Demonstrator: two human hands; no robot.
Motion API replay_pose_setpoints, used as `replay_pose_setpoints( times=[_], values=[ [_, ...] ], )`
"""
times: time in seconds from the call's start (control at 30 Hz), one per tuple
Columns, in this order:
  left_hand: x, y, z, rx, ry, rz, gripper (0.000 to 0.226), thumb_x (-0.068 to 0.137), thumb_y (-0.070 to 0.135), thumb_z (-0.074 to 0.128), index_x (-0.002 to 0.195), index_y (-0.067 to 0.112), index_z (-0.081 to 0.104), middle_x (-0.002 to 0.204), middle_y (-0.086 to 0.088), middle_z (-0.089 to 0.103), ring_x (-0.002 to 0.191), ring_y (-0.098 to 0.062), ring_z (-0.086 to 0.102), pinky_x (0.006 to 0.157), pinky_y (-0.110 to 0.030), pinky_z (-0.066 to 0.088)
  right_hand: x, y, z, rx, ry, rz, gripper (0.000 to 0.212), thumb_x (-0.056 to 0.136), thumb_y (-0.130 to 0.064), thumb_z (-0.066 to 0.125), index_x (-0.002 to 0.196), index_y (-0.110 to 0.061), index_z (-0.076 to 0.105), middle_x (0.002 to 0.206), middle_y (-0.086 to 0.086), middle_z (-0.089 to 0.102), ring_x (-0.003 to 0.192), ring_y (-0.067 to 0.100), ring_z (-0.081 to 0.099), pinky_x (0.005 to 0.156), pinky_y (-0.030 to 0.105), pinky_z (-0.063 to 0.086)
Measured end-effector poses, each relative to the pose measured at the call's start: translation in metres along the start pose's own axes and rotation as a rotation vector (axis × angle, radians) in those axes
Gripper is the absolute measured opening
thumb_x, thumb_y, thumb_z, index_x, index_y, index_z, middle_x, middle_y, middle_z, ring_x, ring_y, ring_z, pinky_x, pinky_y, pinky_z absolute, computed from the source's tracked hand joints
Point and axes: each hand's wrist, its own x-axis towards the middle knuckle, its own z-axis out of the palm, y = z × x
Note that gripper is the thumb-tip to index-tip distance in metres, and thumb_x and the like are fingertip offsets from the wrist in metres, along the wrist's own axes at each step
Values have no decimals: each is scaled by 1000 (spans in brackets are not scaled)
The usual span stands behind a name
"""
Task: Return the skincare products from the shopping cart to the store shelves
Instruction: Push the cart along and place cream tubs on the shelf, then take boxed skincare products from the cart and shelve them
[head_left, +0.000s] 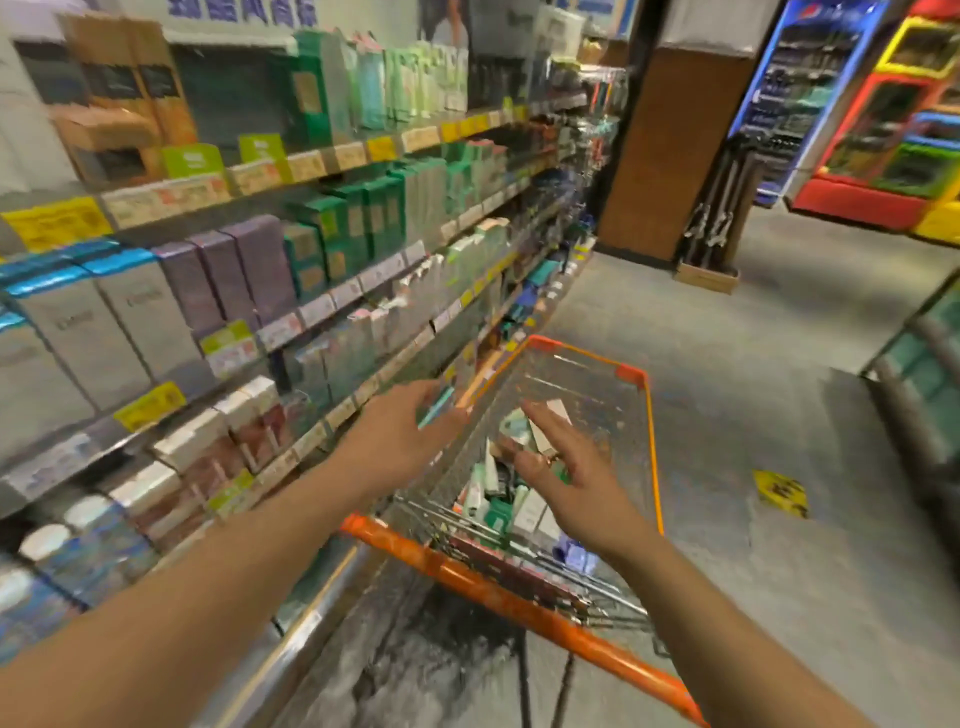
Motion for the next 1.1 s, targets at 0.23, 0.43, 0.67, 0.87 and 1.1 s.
replay_pose_setpoints(
  times=[0.23,0.43,0.67,0.87,1.1],
  values=[
    [-12,-15,85,151,-185,-42,84,84,75,35,137,14,57,129,-17,62,124,-36,56,104,-42,42,-75,76,8,-1,0,327,75,73,-100,34,143,-73,29,165,-18,32,154,13,26,124,53,25],
    [4,-55,127,441,-271,19,100,80,83,9,157,25,35,158,-8,41,147,-34,29,122,-50,22,-107,111,31,-363,-178,755,87,91,-85,28,163,-39,15,173,2,12,160,31,1,121,69,-1],
    [19,-74,153,554,-430,-53,85,87,88,9,161,47,3,171,13,4,159,-20,2,124,-64,11,-101,118,43,-548,-206,778,89,90,-84,17,165,-35,11,174,4,8,160,27,-2,122,69,-1],
    [37,-66,154,548,-544,-77,80,91,83,22,157,40,33,169,9,23,157,-21,14,123,-58,23,-86,129,34,-530,-229,831,80,93,-81,26,162,-41,19,173,-1,12,160,25,6,124,65,3],
    [71,-63,154,533,-567,-58,79,91,80,26,158,38,31,169,7,23,157,-24,12,118,-57,30,-58,139,26,-515,-204,876,74,95,-77,32,161,-44,24,172,-4,16,159,22,11,123,57,19]
  ],
)
